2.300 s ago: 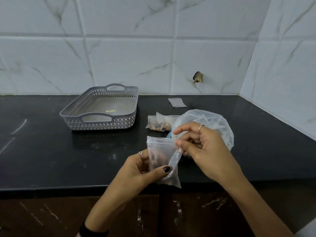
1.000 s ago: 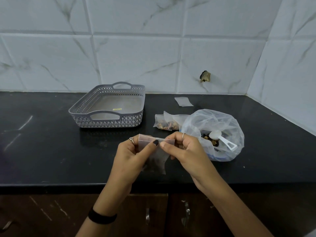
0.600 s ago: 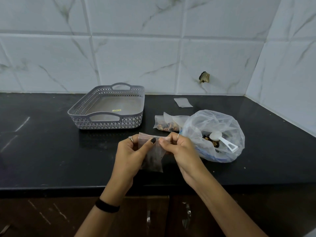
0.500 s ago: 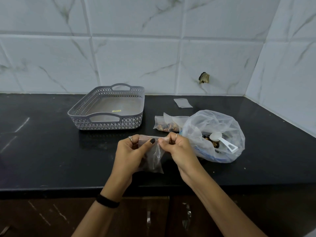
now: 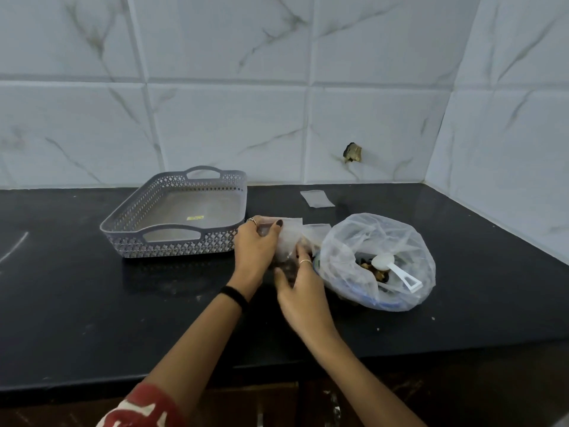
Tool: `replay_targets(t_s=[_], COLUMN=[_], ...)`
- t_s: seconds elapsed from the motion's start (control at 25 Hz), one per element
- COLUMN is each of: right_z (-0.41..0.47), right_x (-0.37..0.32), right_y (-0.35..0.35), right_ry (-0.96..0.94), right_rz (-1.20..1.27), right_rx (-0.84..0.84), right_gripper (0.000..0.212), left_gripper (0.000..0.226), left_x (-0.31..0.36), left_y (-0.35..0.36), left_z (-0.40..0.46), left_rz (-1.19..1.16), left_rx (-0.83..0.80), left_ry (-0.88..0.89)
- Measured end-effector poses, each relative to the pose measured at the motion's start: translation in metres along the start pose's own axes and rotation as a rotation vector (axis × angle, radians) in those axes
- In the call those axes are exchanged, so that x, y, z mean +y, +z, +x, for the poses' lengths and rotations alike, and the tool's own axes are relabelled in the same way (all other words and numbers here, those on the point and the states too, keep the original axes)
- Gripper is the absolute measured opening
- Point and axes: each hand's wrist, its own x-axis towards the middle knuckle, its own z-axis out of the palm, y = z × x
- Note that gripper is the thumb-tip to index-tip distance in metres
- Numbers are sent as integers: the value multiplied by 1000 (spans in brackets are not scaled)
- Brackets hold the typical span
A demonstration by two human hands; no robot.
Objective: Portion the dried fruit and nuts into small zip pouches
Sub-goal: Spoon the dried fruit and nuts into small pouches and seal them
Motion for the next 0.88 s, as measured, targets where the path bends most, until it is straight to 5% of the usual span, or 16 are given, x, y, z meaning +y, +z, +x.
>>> replay_targets(t_s=[0.2, 0.48, 0.88], right_z=[-9, -9, -15], right_x=[9, 5, -4], right_y=[0, 1, 6], right_ry=[-58, -19, -56], right_rz=[-409, -546, -644], right_rx=[6, -8, -10], right_gripper=[61, 58, 59], left_gripper=[15, 19, 49], left_x=[-13, -37, -22], left_y=[22, 18, 1], left_z=[10, 17, -4], left_rz=[61, 347, 324], left_rx=[56, -21, -56], left_ry=[-45, 18, 59])
